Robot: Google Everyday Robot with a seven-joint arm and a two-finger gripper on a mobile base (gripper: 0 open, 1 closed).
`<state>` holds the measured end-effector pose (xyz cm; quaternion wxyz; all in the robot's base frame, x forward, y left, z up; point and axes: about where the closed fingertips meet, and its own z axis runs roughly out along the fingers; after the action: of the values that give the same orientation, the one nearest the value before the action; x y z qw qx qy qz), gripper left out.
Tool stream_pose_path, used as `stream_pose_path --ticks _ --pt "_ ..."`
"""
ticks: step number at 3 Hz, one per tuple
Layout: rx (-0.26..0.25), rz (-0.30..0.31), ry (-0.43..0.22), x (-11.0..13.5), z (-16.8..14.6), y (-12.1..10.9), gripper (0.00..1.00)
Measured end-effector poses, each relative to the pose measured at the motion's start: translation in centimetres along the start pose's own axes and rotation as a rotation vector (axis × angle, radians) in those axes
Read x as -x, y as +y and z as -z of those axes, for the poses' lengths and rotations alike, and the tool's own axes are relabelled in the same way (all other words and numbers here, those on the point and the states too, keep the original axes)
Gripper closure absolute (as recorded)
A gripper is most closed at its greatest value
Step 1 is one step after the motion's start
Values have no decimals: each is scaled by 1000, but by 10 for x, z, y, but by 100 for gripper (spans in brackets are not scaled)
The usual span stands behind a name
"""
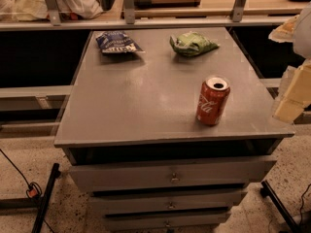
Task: Knock coke can over
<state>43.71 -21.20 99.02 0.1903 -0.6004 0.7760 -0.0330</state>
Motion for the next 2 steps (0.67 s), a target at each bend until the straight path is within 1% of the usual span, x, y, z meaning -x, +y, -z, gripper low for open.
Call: stream_pose_path --ticks 1,2 --pt "0 0 0 0 0 0 0" --pt "-15 2 -24 0 0 -3 0"
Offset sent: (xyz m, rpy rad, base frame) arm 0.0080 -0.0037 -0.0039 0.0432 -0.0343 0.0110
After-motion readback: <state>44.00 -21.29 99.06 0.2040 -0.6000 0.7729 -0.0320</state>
